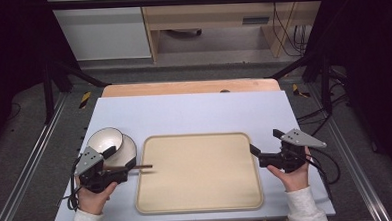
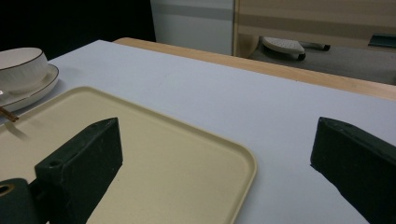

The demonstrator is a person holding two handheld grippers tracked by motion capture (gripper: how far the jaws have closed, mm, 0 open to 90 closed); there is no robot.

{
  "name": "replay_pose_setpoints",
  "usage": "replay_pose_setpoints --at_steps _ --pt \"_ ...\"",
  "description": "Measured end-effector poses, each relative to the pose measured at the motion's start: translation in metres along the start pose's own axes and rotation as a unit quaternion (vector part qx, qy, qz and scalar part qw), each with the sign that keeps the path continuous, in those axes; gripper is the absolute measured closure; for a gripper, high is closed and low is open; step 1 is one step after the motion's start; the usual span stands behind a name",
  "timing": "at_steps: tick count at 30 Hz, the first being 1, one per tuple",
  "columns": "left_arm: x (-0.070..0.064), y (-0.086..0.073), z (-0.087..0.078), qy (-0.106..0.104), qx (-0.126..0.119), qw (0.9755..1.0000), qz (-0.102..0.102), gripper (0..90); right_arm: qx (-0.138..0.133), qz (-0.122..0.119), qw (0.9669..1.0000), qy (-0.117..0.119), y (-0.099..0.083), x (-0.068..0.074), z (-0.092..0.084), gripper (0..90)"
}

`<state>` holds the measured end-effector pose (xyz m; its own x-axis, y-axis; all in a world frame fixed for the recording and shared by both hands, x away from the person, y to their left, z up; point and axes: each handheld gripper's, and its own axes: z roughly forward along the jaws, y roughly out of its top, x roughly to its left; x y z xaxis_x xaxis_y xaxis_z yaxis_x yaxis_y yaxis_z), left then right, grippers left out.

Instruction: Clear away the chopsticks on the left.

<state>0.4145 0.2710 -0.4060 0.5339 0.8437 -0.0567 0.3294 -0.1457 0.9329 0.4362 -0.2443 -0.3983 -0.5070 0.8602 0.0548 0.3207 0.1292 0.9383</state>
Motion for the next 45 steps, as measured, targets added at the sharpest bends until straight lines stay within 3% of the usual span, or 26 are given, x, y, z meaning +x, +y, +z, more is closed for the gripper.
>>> replay_pose_setpoints --at_steps 16,34,45 --pt "0.011 -0.006 -0.015 -0.005 0.013 0.9998 0.01 17.3 0.004 0.002 1.0 -0.003 -0.001 0.002 -0.002 2.6" --pt "0.018 -0.034 -0.039 -0.005 0.052 0.9985 0.015 18.1 0.011 -0.001 0.9999 0.003 -0.001 0.004 -0.002 2.4" --pt "0.03 -0.049 -0.032 0.018 0.088 0.9959 0.01 18.6 0.015 -0.001 0.9999 0.002 -0.002 0.005 0.0 2.4"
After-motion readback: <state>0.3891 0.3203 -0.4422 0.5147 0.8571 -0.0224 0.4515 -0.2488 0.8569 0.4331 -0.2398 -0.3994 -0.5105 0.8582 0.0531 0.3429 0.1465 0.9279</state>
